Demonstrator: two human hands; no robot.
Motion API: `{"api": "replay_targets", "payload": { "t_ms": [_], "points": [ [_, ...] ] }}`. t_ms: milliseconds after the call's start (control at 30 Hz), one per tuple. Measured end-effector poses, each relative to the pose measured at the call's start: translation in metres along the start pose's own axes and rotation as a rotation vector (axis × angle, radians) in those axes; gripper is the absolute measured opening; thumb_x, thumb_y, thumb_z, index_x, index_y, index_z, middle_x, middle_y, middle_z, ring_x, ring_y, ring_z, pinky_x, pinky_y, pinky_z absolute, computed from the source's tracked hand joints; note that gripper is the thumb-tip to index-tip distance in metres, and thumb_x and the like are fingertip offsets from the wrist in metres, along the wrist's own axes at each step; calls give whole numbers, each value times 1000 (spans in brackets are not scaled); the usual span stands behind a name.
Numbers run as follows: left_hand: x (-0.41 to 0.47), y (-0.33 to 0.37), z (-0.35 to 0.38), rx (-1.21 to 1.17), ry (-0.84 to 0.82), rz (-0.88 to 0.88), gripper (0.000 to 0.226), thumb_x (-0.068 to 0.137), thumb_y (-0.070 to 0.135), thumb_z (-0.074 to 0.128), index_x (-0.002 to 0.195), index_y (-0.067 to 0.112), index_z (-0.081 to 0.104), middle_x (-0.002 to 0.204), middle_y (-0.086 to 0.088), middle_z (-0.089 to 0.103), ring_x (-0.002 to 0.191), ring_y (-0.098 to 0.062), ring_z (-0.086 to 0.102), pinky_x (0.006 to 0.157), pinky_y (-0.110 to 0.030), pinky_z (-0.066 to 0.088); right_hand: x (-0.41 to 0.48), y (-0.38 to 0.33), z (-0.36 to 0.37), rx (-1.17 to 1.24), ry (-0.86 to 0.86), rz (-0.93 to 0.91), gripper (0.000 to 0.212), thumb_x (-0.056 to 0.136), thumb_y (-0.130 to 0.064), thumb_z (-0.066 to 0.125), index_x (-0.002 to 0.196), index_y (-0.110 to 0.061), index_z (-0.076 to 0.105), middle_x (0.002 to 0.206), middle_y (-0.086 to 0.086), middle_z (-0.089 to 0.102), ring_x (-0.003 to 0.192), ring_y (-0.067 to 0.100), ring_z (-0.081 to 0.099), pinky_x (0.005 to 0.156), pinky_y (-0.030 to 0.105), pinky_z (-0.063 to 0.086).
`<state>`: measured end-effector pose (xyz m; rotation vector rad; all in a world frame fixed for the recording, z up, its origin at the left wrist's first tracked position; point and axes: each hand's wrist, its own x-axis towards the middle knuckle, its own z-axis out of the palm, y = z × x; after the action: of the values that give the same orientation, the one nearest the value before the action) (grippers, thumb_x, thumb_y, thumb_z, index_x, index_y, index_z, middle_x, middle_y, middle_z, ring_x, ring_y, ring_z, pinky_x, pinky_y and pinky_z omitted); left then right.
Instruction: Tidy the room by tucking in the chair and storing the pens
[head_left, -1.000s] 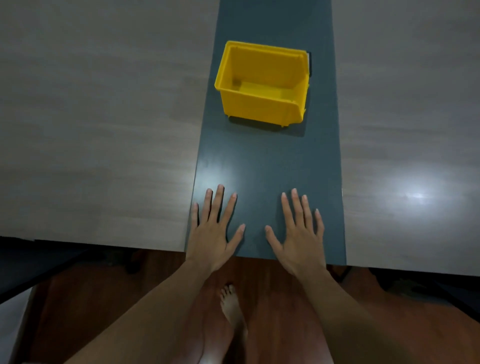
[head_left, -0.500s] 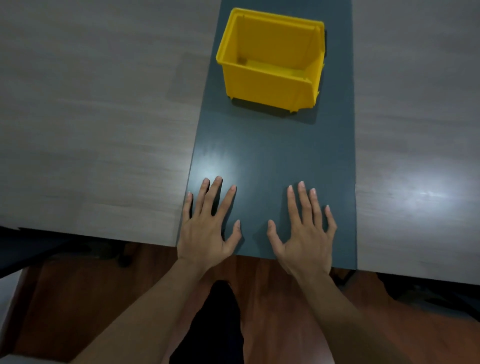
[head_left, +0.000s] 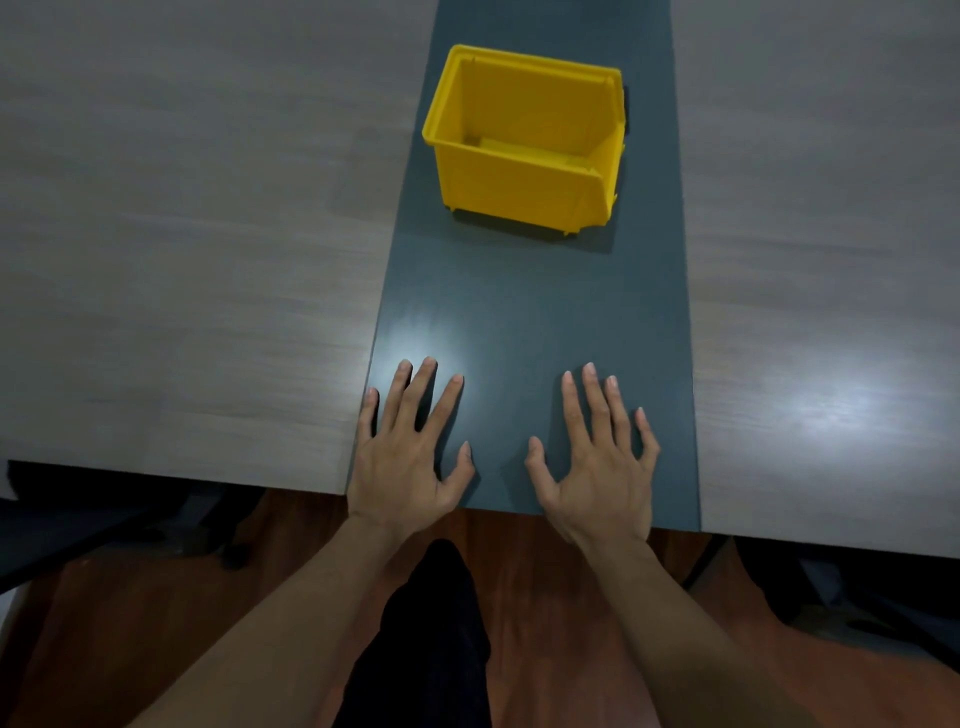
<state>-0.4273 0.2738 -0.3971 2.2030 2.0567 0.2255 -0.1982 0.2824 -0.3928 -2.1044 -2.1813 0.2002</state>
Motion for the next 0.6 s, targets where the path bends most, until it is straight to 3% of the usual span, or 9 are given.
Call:
{"api": "replay_targets", "payload": {
  "t_ms": [433,600],
  "points": [
    [-15,3,8,31,-2,4,83,98,60,48,171,35,18,181,1,7,168,-23,1,132,-58,13,-14,4,7,-11,22,-19,83,102,-64,39,170,-32,6,179,-9,-2,165,14,-3,129,54,14],
    [36,2,-3,32,-39,-8,81,100,61,45,171,36,15,181,2,4,168,-23,-1,132,-57,12,36,5,-6,0,-1,3,84,101,-66,40,170,-32,6,179,-9,-2,165,14,-2,129,53,14]
  ]
}}
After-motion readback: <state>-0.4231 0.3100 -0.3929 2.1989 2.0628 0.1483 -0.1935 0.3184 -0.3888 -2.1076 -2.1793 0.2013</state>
